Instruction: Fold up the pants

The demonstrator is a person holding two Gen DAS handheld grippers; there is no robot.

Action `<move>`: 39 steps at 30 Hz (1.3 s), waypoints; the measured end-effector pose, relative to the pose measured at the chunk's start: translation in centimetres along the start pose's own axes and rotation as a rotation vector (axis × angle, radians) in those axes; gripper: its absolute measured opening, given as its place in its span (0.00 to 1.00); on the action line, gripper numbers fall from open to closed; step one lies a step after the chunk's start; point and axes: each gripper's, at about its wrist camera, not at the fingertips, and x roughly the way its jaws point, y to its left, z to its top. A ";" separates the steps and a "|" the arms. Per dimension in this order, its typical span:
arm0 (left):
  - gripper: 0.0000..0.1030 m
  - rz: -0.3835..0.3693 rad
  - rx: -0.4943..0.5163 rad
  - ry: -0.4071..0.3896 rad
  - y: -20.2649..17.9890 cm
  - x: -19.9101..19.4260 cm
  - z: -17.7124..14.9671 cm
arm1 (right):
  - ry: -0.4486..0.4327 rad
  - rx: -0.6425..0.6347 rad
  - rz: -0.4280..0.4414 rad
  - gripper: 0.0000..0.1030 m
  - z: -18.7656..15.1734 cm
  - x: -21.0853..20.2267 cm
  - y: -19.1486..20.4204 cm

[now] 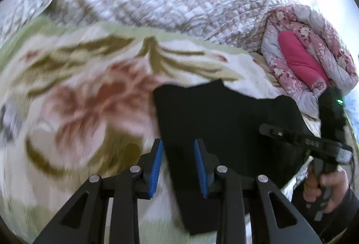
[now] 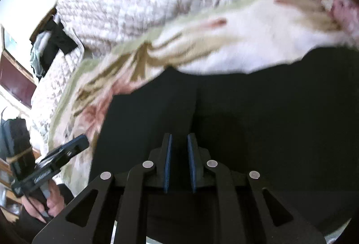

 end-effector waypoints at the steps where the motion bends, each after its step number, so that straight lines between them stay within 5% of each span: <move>1: 0.31 -0.002 0.015 -0.009 -0.4 0.5 0.7 | -0.015 -0.014 0.012 0.13 0.0 -0.5 0.3; 9: 0.31 -0.002 0.063 0.057 -1.3 7.9 3.2 | 0.088 -0.062 0.012 0.13 -1.0 2.6 0.2; 15: 0.32 -0.021 0.099 0.041 -1.9 5.0 2.0 | 0.050 -0.143 0.002 0.13 -1.6 0.1 1.8; 19: 0.32 -0.059 0.088 0.032 -2.0 1.7 -1.4 | 0.102 -0.169 -0.006 0.13 -4.2 0.5 1.9; 26: 0.32 -0.031 0.103 0.033 -2.5 -0.4 -6.2 | 0.067 -0.221 -0.050 0.13 -6.3 -0.5 2.1; 39: 0.33 0.036 0.106 0.035 -3.2 -0.4 -6.9 | 0.046 -0.236 -0.090 0.13 -7.4 -1.5 2.5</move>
